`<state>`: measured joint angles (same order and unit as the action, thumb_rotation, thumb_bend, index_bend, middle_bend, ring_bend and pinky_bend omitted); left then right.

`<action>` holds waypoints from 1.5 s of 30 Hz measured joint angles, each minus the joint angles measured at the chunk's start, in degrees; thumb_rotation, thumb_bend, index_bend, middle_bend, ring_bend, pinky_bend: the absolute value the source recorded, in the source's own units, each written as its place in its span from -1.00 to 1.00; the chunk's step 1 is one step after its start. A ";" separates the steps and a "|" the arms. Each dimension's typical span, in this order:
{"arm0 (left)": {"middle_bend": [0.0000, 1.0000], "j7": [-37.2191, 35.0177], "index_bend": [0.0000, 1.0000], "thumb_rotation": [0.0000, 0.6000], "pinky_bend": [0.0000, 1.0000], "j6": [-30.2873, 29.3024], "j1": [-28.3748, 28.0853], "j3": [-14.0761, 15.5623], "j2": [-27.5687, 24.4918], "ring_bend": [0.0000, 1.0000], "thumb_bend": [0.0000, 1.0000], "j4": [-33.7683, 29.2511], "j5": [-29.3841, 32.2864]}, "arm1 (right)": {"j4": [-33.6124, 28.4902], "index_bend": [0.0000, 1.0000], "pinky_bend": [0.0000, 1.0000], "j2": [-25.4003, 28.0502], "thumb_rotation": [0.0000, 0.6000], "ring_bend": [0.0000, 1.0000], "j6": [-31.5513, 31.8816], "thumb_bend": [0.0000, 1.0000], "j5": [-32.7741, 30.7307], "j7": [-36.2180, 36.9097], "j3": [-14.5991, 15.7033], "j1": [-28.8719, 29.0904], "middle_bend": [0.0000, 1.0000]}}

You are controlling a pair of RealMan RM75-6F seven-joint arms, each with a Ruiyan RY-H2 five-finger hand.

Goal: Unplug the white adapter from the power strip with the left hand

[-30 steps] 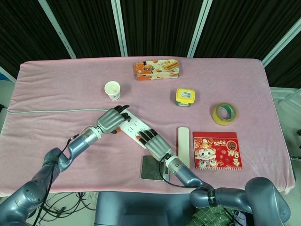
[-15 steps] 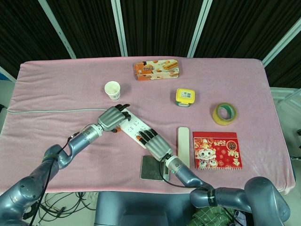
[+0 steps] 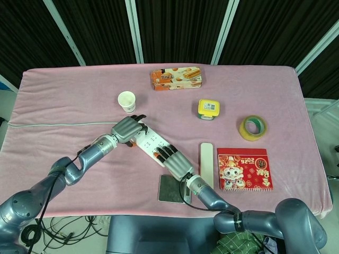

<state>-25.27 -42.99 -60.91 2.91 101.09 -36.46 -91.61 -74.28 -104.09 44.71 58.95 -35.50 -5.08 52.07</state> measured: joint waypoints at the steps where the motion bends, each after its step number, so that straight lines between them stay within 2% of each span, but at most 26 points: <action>1: -0.11 0.42 -0.06 1.00 -0.53 0.13 -0.12 -0.24 -0.17 -0.84 0.00 -0.40 0.20 | -0.03 -0.36 -0.73 0.01 1.00 -0.51 0.03 0.60 0.00 -0.02 0.02 0.00 -0.45; 12: -0.01 4.56 0.04 1.00 -0.51 0.67 -0.32 -2.01 -1.16 -0.80 0.18 -2.94 2.02 | -0.50 -0.36 -0.73 0.26 1.00 -0.51 0.68 0.60 -0.16 -0.23 0.24 -0.12 -0.45; 28: 0.03 6.92 0.09 1.00 -0.48 0.17 0.36 -3.29 -2.00 -0.77 0.22 -4.67 3.43 | -1.14 -0.35 -0.72 0.51 1.00 -0.49 0.96 0.60 -0.47 -0.31 0.38 -0.12 -0.45; 45: 0.08 4.34 0.15 1.00 -0.38 -3.47 2.03 -4.09 -2.25 -0.69 0.26 -5.72 3.65 | -2.22 -0.35 -0.67 1.37 1.00 -0.45 -0.13 0.60 -1.72 -0.56 0.75 0.30 -0.45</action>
<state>-20.93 -46.45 -58.88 -1.18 98.84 -42.17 -87.96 -76.50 -102.72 44.58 57.23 -36.06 -4.33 52.37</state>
